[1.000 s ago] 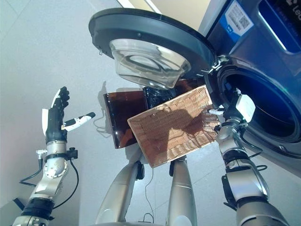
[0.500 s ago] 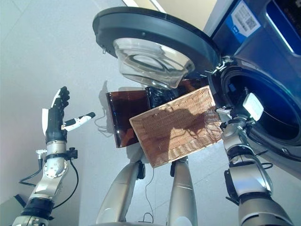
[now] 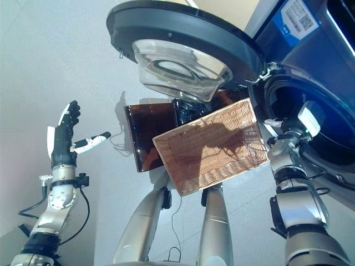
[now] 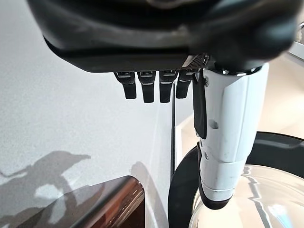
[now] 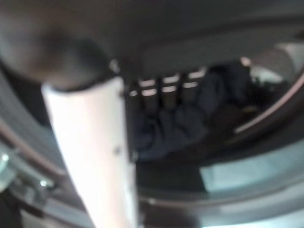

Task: Pick up the clothes and place them into the washing machine

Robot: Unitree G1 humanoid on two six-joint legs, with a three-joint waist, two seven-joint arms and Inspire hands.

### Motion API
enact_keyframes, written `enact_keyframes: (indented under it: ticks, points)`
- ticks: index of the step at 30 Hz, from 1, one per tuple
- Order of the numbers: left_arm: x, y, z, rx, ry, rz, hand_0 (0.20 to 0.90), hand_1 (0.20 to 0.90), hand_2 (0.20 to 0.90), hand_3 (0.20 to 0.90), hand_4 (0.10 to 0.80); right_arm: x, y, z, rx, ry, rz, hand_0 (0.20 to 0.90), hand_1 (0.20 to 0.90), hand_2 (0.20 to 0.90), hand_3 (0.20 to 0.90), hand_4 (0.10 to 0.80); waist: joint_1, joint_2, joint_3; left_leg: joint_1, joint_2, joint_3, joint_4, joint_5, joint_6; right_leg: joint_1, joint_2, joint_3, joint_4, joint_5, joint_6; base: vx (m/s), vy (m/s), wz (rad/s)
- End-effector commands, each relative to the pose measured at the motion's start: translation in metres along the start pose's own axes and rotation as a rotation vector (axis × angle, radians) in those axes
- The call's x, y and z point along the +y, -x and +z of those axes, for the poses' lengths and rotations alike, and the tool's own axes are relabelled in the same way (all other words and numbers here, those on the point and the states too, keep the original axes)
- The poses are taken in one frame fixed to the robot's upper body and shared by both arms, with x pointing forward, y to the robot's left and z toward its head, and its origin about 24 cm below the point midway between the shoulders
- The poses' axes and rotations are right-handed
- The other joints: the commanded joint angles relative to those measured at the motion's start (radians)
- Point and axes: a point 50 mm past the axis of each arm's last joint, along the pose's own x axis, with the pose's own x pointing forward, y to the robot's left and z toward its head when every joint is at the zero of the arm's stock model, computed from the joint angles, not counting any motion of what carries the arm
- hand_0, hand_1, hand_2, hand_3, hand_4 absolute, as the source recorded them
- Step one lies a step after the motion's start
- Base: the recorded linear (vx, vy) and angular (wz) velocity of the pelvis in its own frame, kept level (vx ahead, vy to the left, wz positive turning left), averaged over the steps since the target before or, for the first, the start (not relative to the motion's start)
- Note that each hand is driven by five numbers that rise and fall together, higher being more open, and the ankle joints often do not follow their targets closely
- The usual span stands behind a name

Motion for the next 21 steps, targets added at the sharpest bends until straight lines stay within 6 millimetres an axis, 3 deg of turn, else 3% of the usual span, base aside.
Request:
enact_keyframes:
  ticks: [1, 12, 21]
  points:
    - [0.036, 0.006, 0.020, -0.127, -0.011, 0.080, 0.900, 0.900, 0.900, 0.900, 0.800, -0.047, -0.021, -0.004, -0.054, 0.057, -0.182, 0.900, 0.900, 0.900, 0.900, 0.800, 0.015, 0.008, -0.065, -0.068, -0.028, -0.009, 0.033, -0.047, -0.058, -0.048, 0.007, -0.043, -0.048, 0.027, -0.016, -0.021, -0.027, 0.05]
    - [0.042, 0.006, 0.027, -0.159, 0.007, 0.099, 0.900, 0.900, 0.900, 0.900, 0.800, -0.074, -0.036, 0.022, -0.113, 0.022, -0.270, 0.900, 0.900, 0.900, 0.900, 0.800, 0.020, 0.023, -0.024, -0.103, -0.024, -0.016, 0.028, -0.030, -0.064, -0.090, 0.009, -0.051, -0.033, 0.030, -0.018, -0.012, -0.010, 0.02]
    - [0.045, 0.004, 0.033, -0.186, 0.013, 0.125, 0.900, 0.900, 0.900, 0.900, 0.800, -0.076, -0.037, 0.032, -0.128, -0.045, -0.284, 0.900, 0.900, 0.900, 0.900, 0.800, 0.015, 0.023, -0.012, -0.146, -0.023, -0.017, 0.034, -0.022, -0.063, -0.131, 0.005, -0.050, -0.031, 0.044, -0.018, -0.003, -0.001, 0.00]
